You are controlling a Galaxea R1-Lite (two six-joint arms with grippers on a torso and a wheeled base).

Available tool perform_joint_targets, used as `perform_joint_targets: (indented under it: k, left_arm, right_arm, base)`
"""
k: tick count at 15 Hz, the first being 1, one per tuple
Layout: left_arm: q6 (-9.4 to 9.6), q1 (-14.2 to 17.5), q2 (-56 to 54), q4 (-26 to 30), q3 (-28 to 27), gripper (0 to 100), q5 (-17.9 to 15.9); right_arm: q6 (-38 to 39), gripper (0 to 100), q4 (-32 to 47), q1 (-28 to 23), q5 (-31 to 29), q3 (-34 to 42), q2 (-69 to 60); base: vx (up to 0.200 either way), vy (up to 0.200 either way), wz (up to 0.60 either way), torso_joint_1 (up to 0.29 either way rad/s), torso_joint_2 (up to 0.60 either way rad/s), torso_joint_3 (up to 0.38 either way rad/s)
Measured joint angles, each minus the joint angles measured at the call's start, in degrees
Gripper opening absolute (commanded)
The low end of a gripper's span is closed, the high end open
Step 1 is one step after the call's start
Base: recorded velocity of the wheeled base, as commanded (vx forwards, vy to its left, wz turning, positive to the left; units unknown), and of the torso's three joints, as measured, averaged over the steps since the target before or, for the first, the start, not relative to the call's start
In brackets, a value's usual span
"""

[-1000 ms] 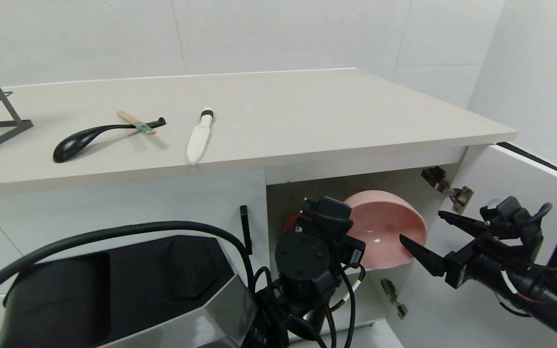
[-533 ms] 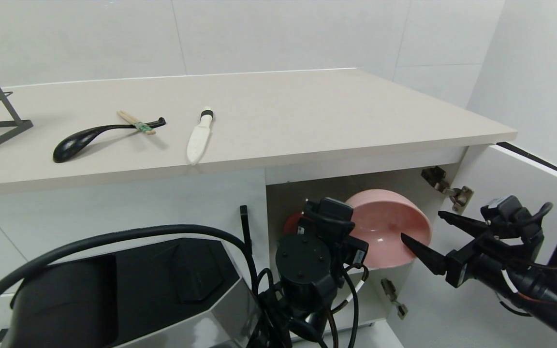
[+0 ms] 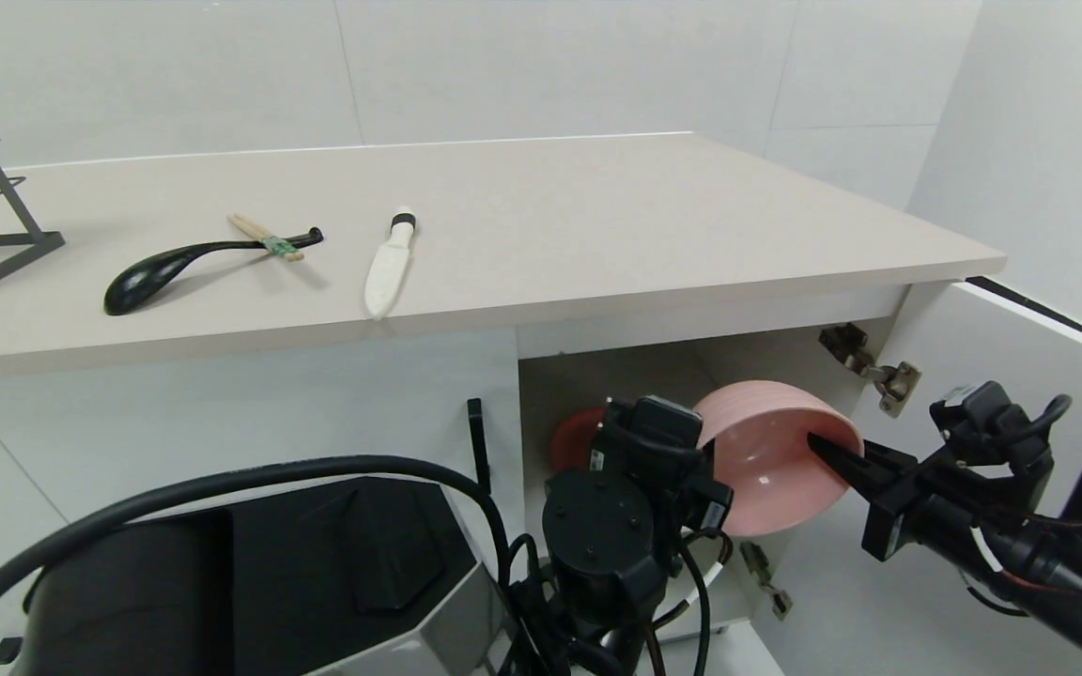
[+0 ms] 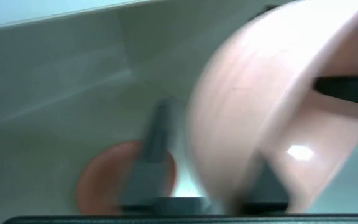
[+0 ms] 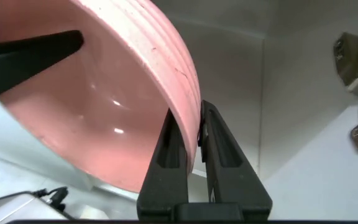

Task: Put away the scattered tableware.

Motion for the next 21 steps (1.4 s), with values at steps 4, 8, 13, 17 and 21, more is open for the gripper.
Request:
perform_joint_targets:
  k: [4,8,13,17,21]
  left_arm:
    - [2.39,-0.5,-0.2,-2.4,1.5,100,-2.4]
    - [3.38,-0.6,-1.5,-3.4,5.3,100,-9.4]
    - [4.52,0.6,-6.1,-3.5,9.3,100,-15.0]
    - [4.92,1.9,-11.1,-3.4,18.3,100,-23.9]
    - [10.11,5.4,-16.0,-3.4,27.5,100,-33.5]
  right_arm:
    - [0.0,0,0.1,-0.1,0.2,0.0,0.2]
    - [-0.1,0,0.1,-0.9,0.2,0.0,0.5]
    - [0.0,0,0.1,-2.2,0.2,-0.1,0.7]
    - [0.0,0,0.1,-2.5,0.1,0.1,0.7]
    - [0.0,0,0.0,-2.5,0.1,0.6,0.7]
  base:
    - [0.000,0.000,0.00,0.000,0.00,0.000]
    - [0.000,0.000,0.00,0.000,0.00,0.000]
    - [0.000,0.000,0.00,0.000,0.00,0.000]
    - [0.000,0.000,0.00,0.000,0.00,0.000]
    - [0.000,0.000,0.00,0.000,0.00,0.000]
